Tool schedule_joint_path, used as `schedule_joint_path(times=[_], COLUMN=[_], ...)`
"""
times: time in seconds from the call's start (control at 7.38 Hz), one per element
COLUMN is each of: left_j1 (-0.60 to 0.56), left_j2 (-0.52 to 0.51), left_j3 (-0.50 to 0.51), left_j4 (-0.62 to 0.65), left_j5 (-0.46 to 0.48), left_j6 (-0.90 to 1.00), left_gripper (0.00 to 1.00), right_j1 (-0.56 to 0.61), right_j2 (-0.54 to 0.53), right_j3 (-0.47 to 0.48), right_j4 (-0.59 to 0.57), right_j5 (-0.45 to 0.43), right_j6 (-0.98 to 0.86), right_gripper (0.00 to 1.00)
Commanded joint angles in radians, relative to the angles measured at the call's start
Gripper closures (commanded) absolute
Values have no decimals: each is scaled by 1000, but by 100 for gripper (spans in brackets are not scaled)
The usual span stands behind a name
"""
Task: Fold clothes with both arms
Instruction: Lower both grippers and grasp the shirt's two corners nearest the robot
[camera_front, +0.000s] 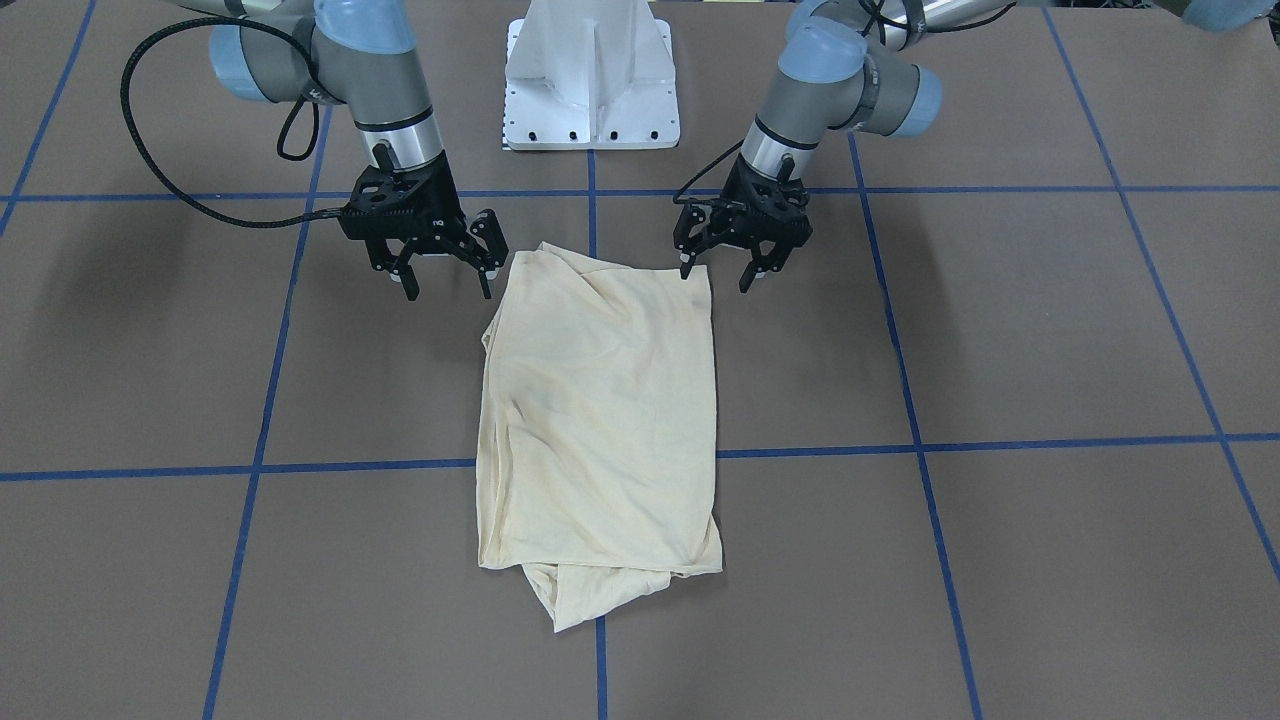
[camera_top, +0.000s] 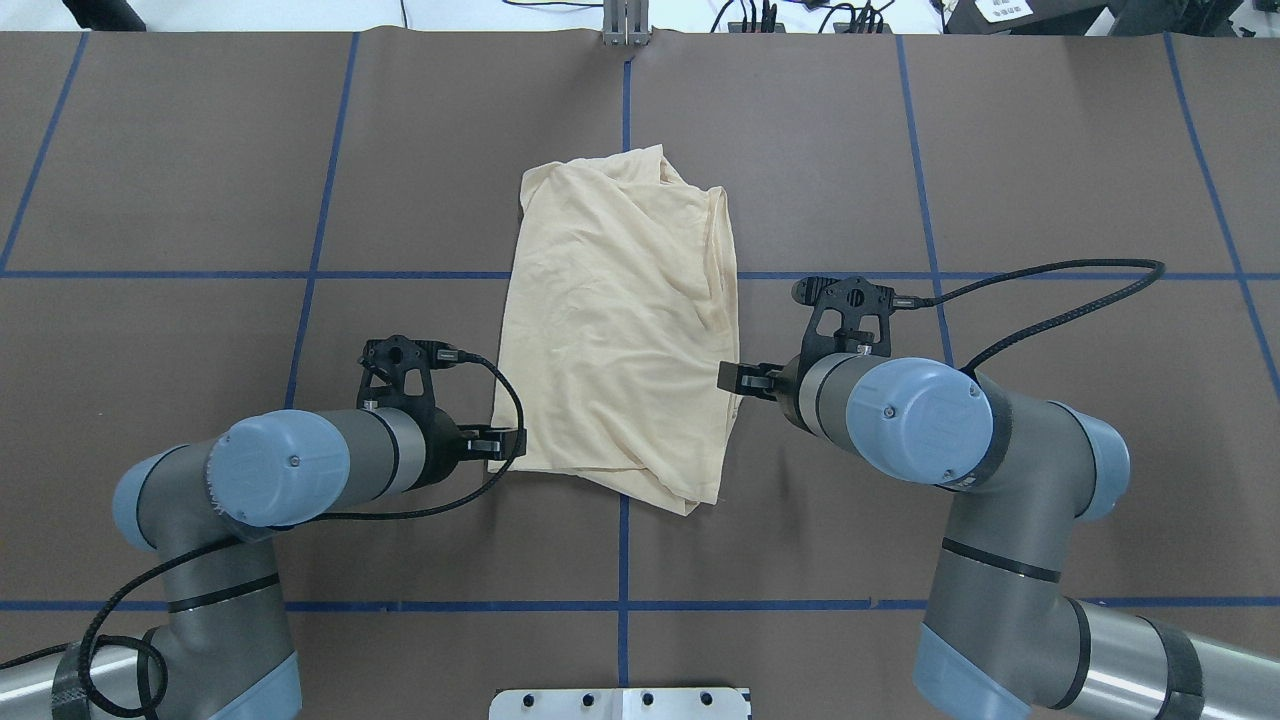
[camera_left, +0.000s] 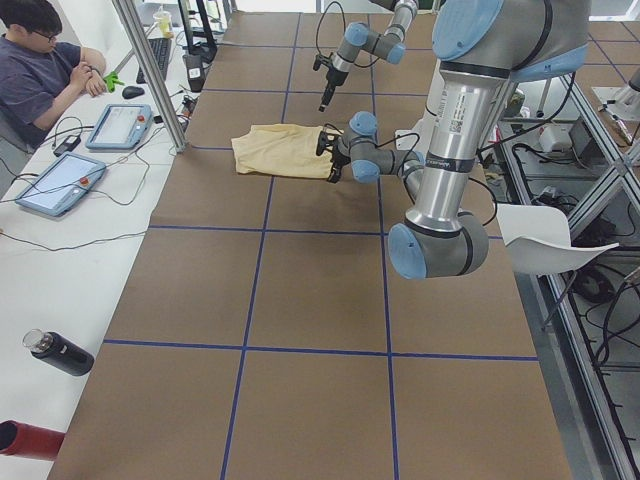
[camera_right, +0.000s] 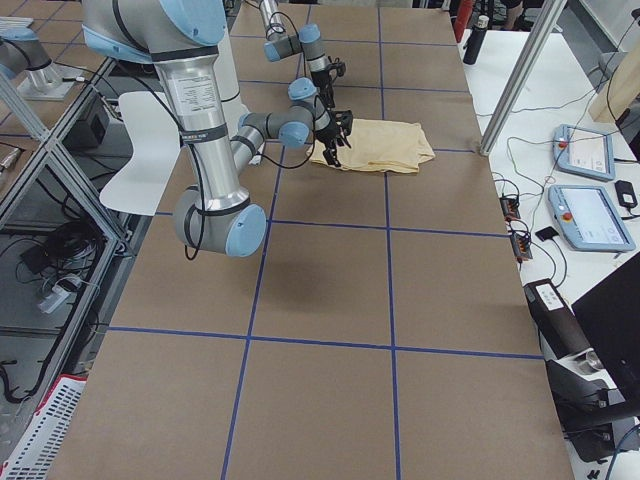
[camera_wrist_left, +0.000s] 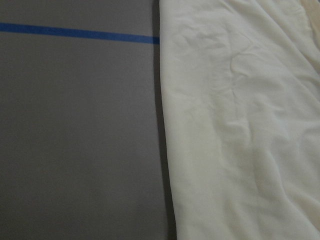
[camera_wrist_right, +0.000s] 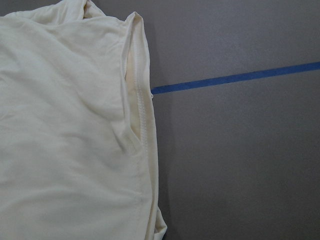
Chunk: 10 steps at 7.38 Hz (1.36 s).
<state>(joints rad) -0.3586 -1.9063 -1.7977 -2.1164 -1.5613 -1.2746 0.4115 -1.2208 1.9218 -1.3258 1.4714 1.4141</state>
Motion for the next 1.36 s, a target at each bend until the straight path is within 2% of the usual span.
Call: schedule_joint_path(times=[0.0, 0.27, 1.22], left_j1=[24, 24, 26], left_j2=[-19, -19, -19], left_j3=[15, 17, 18], left_j4=[33, 33, 36], left_j5=[-2, -5, -34], left_j6=[0, -2, -3], left_gripper=[56, 58, 57], right_j1=[-2, -2, -5], right_j2=[1, 1, 0], right_j3=[0, 2, 2], right_j4=[-1, 0, 0], right_j5=[0, 0, -2], right_j6=[0, 0, 0], right_gripper=[0, 0, 0])
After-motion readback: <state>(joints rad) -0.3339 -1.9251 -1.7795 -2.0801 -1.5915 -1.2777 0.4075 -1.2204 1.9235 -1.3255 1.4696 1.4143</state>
